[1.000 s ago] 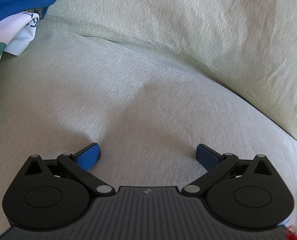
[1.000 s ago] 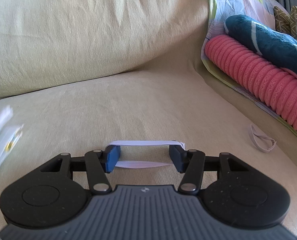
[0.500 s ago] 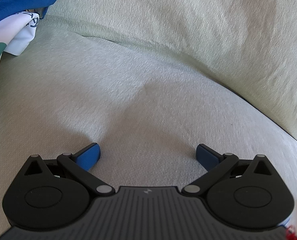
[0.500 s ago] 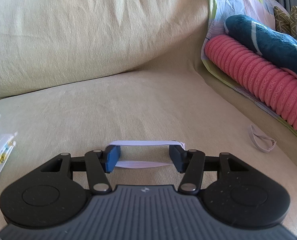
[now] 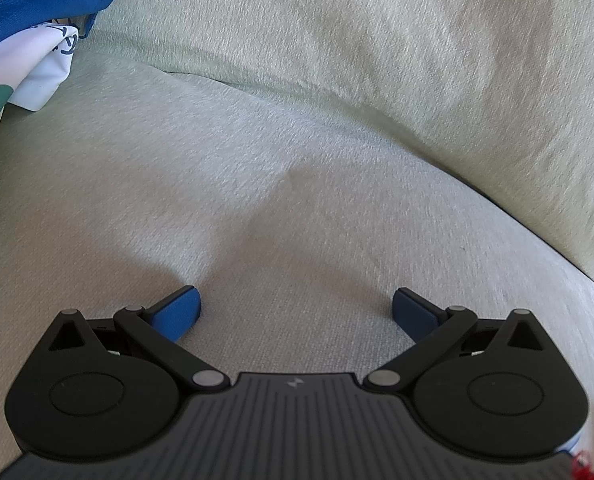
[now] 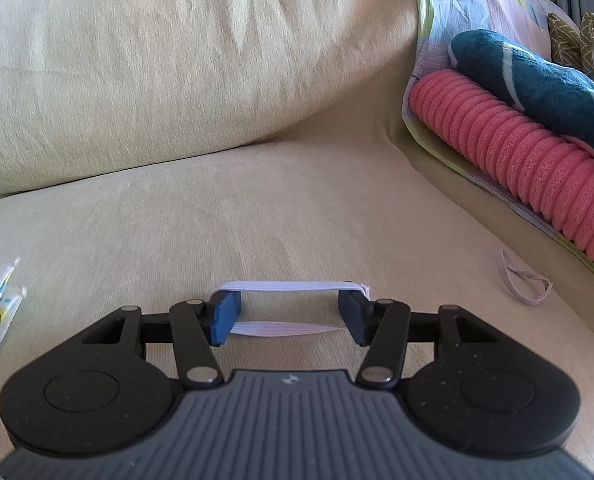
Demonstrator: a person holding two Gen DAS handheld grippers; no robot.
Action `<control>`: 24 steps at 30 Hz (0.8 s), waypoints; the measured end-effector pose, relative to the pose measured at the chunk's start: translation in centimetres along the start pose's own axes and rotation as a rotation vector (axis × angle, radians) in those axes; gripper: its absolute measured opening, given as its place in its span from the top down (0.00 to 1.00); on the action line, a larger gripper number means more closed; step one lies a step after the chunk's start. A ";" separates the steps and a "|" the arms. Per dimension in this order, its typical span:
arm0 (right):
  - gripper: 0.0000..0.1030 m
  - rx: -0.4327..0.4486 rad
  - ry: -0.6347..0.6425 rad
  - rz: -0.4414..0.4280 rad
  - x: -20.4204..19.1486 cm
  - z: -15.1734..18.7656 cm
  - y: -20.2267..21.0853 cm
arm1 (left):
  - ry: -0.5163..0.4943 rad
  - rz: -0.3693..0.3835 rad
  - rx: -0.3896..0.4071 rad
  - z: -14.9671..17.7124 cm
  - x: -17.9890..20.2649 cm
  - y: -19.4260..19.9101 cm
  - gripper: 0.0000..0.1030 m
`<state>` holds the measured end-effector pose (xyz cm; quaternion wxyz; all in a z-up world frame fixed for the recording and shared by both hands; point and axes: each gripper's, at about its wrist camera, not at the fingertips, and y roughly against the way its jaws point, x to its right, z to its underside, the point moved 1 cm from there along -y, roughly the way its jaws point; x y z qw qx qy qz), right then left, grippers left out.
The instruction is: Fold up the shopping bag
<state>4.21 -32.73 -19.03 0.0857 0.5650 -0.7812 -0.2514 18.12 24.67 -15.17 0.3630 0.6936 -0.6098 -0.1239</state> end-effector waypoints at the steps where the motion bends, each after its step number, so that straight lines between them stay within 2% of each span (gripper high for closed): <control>1: 0.51 0.000 0.000 0.000 0.0 0.0 0.0 | 0.001 0.000 0.000 0.0 0.0 0.0 0.00; 24: 0.51 0.000 0.004 0.003 -0.9 0.4 -0.2 | 0.004 0.002 0.004 0.4 0.0 0.0 0.00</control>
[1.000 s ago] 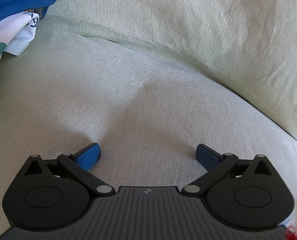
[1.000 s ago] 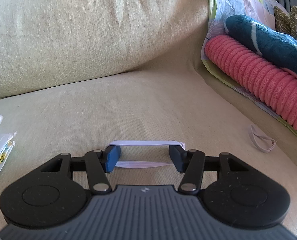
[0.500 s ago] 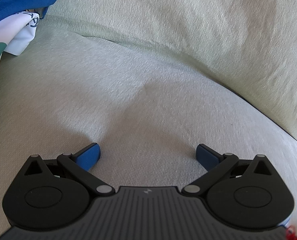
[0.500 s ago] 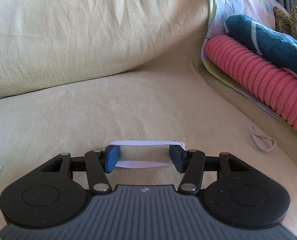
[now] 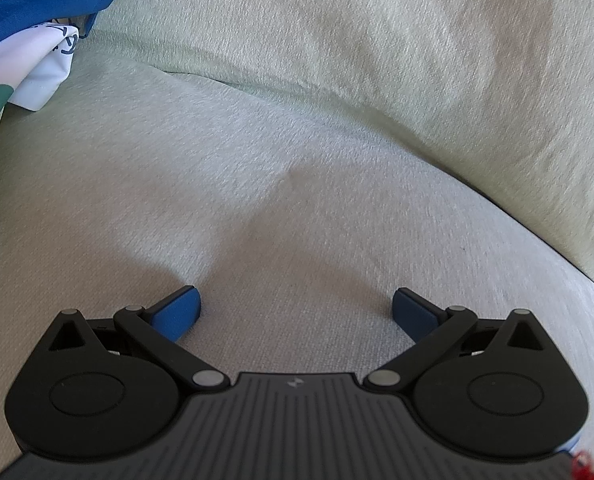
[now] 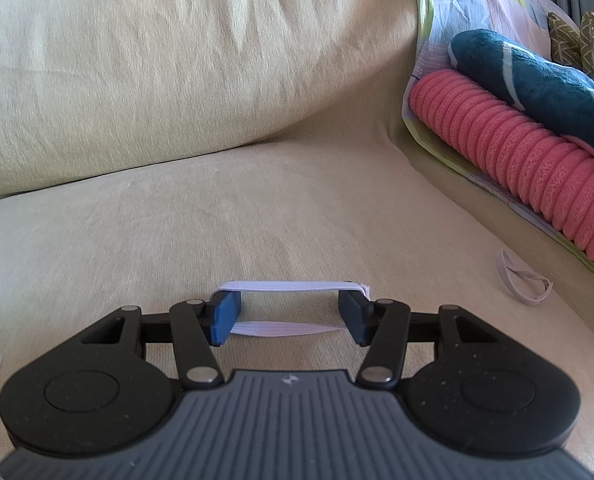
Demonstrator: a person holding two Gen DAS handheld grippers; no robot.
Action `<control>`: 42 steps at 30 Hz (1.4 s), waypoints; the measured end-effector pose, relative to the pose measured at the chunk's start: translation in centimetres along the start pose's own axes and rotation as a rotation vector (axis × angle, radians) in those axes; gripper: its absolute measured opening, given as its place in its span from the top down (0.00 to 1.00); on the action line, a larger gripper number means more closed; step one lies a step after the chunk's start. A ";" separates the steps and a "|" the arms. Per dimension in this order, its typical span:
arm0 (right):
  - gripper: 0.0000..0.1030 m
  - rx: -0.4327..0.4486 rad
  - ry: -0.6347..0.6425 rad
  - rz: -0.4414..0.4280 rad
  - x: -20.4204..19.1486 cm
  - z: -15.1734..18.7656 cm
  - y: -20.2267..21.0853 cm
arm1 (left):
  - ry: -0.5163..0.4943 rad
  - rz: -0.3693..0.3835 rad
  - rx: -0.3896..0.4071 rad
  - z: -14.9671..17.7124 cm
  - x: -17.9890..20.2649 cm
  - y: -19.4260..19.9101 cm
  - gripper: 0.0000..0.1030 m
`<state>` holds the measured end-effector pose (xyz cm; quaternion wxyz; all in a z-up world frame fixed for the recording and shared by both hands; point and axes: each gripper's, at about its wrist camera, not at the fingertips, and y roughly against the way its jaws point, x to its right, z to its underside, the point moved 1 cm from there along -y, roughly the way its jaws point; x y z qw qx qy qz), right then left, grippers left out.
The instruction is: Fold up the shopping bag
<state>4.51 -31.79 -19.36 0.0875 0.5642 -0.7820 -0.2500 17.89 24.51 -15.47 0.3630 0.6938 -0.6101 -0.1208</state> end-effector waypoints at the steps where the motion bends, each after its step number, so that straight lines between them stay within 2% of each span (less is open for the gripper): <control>1: 0.51 0.000 -0.001 -0.001 0.1 0.0 0.0 | 0.000 0.000 0.000 0.0 0.0 0.0 0.00; 42: 0.51 -0.001 0.001 0.001 -0.1 -0.5 -0.3 | 0.004 0.001 0.000 -0.1 0.2 -0.3 0.00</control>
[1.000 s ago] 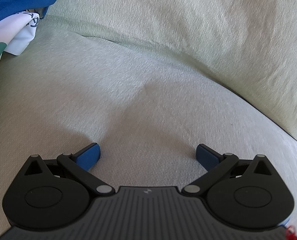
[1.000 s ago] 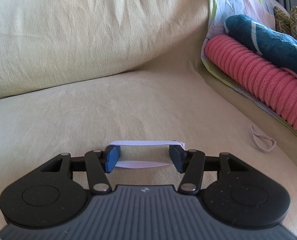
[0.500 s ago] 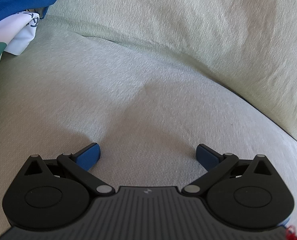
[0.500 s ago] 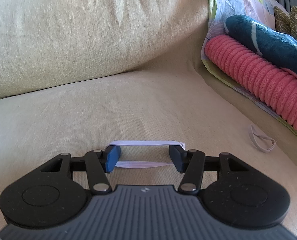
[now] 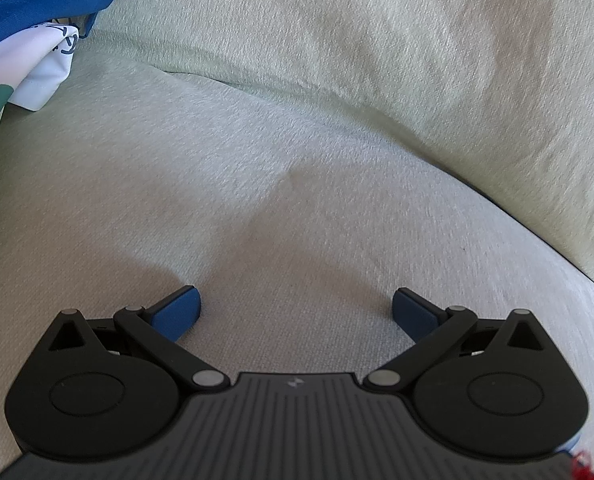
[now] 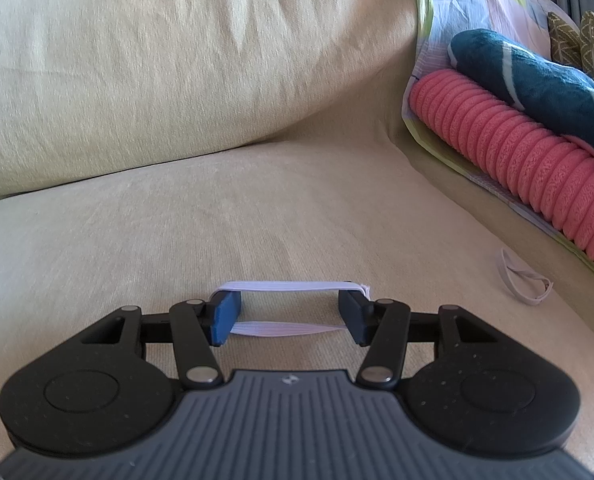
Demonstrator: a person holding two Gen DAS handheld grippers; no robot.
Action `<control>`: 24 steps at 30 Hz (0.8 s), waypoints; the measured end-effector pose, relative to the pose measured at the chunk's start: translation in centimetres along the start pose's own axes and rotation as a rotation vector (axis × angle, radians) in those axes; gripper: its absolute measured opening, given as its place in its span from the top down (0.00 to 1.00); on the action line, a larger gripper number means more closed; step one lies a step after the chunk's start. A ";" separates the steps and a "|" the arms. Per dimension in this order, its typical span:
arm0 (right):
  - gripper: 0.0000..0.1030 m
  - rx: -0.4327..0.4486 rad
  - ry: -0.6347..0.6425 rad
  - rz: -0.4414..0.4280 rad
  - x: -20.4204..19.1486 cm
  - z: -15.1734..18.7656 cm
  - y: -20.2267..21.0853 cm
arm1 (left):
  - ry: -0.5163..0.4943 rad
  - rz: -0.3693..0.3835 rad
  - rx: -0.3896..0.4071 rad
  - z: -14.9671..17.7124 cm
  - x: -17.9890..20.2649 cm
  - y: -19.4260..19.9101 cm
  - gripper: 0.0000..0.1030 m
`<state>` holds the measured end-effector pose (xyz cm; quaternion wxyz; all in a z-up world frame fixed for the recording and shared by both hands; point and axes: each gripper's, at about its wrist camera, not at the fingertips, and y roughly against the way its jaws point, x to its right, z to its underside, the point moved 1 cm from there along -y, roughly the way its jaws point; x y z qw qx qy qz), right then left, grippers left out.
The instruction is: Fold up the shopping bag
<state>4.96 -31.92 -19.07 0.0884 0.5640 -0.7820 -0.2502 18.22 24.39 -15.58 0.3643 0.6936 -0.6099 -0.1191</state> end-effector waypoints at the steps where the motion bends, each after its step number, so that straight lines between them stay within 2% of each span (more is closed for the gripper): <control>1: 0.51 0.000 0.000 0.000 0.0 0.0 0.0 | 0.000 0.000 0.000 0.0 0.0 0.0 0.00; 24: 0.51 0.000 -0.001 0.000 0.3 0.1 0.2 | 0.000 -0.009 -0.003 -0.3 -0.1 0.0 0.00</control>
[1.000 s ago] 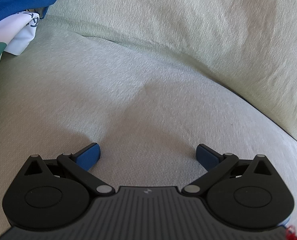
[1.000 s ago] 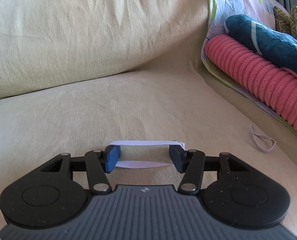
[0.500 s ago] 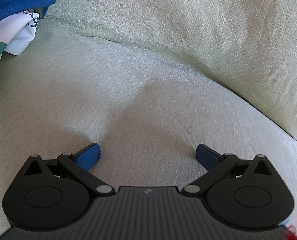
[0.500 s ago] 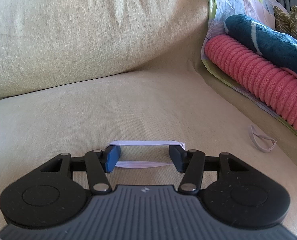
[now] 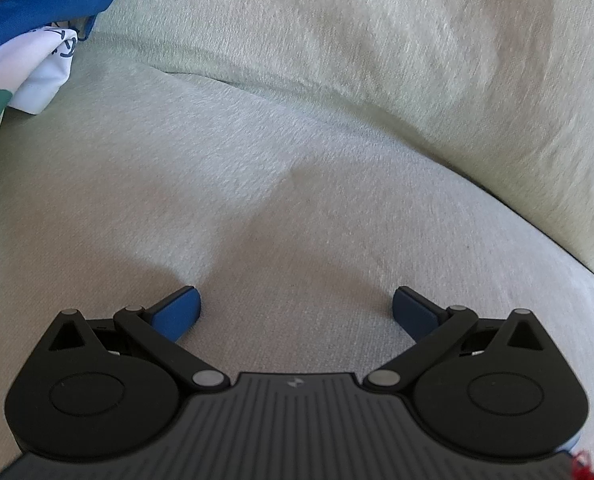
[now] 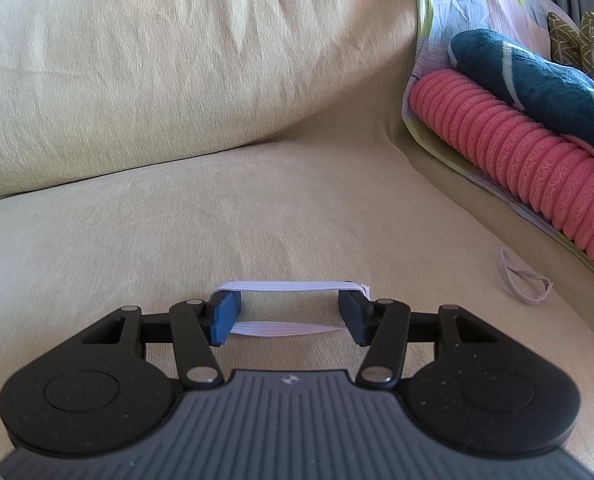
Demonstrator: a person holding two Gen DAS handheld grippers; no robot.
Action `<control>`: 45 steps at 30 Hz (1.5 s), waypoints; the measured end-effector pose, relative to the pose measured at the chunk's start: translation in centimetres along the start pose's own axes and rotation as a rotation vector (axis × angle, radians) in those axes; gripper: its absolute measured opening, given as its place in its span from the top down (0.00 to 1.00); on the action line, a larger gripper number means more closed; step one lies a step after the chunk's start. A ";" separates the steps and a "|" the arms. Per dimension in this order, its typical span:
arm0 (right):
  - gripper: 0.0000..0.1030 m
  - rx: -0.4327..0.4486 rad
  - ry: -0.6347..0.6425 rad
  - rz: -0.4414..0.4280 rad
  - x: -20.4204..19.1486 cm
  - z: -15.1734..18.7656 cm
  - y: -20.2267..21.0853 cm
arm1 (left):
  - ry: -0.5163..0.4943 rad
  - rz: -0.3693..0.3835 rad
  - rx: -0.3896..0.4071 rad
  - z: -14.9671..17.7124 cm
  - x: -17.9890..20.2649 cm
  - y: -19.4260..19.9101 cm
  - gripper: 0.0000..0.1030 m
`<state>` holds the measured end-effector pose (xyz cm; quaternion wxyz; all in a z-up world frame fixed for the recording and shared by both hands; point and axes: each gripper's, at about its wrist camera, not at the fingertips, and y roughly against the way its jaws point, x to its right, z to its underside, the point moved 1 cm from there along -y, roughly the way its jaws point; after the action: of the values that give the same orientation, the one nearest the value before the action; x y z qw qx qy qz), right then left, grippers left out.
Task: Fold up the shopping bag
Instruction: 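Grasp the folded white printed bag with the left gripper and lift it upright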
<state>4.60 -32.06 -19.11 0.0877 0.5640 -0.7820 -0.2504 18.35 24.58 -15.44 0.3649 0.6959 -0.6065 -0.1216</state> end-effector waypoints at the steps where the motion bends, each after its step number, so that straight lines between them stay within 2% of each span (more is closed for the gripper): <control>1: 0.51 0.000 0.000 0.000 0.0 0.0 0.0 | -0.002 -0.001 -0.002 0.0 0.0 0.0 0.00; 4: 0.51 0.000 0.000 0.000 0.0 0.0 0.0 | -0.006 -0.004 -0.019 -0.1 0.0 0.2 0.00; 6: 0.51 0.000 0.000 0.000 0.0 0.0 0.0 | 0.027 -0.061 -0.071 0.0 0.2 1.3 0.01; 8: 0.51 0.000 0.000 0.000 0.0 0.0 0.0 | 0.014 -0.031 -0.070 0.8 0.9 3.1 0.07; 10: 0.51 0.000 0.000 0.000 0.0 0.0 0.0 | -0.026 0.097 -0.051 2.4 2.1 6.5 0.09; 12: 0.51 0.000 0.000 0.000 0.0 0.0 0.0 | -0.118 0.325 -0.003 5.6 5.3 13.5 0.09; 13: 0.51 0.000 0.000 0.000 0.0 0.0 0.0 | -0.158 0.397 0.015 6.9 6.7 16.1 0.07; 14: 0.51 0.000 0.000 0.000 0.0 0.0 0.0 | -0.184 0.434 0.020 7.6 7.6 17.7 0.07; 16: 0.51 0.000 0.000 0.000 0.0 0.0 0.0 | -0.250 0.577 0.026 10.2 10.9 23.0 0.07; 19: 0.51 0.000 0.001 0.000 0.1 0.0 0.0 | -0.257 0.753 0.007 12.4 13.6 27.9 0.07; 25: 0.51 -0.001 0.001 0.000 0.1 0.0 0.1 | -0.299 0.930 -0.092 15.9 17.6 32.4 0.03; 29: 0.51 -0.001 0.001 0.000 0.1 0.1 0.1 | -0.245 0.966 -0.116 16.7 18.2 33.0 0.04; 31: 0.51 -0.001 0.002 0.000 0.1 0.1 0.2 | -0.246 1.021 -0.118 16.9 18.5 33.5 0.05; 33: 0.51 -0.001 0.002 0.000 0.1 0.1 0.2 | -0.281 1.052 -0.121 17.2 18.5 33.5 0.17; 34: 0.51 -0.001 0.002 0.000 0.1 0.1 0.2 | -0.306 1.068 -0.122 17.6 18.7 33.5 0.37; 35: 0.51 -0.001 0.002 0.000 0.1 0.1 0.1 | -0.320 1.067 -0.130 17.9 18.9 33.1 0.44; 37: 0.51 -0.001 0.001 0.001 0.1 0.1 0.1 | -0.355 1.063 -0.167 18.6 19.4 32.7 0.44; 40: 0.51 -0.001 0.001 0.000 0.1 0.1 0.1 | -0.349 1.078 -0.185 19.2 19.5 32.3 0.46; 45: 0.51 -0.001 0.001 0.001 0.1 0.1 0.1 | -0.396 1.085 -0.178 20.1 19.6 32.4 0.46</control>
<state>4.41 -32.14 -19.17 0.0887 0.5639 -0.7819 -0.2505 -13.84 -0.91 -3.00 0.3117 0.2165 -0.9202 -0.0958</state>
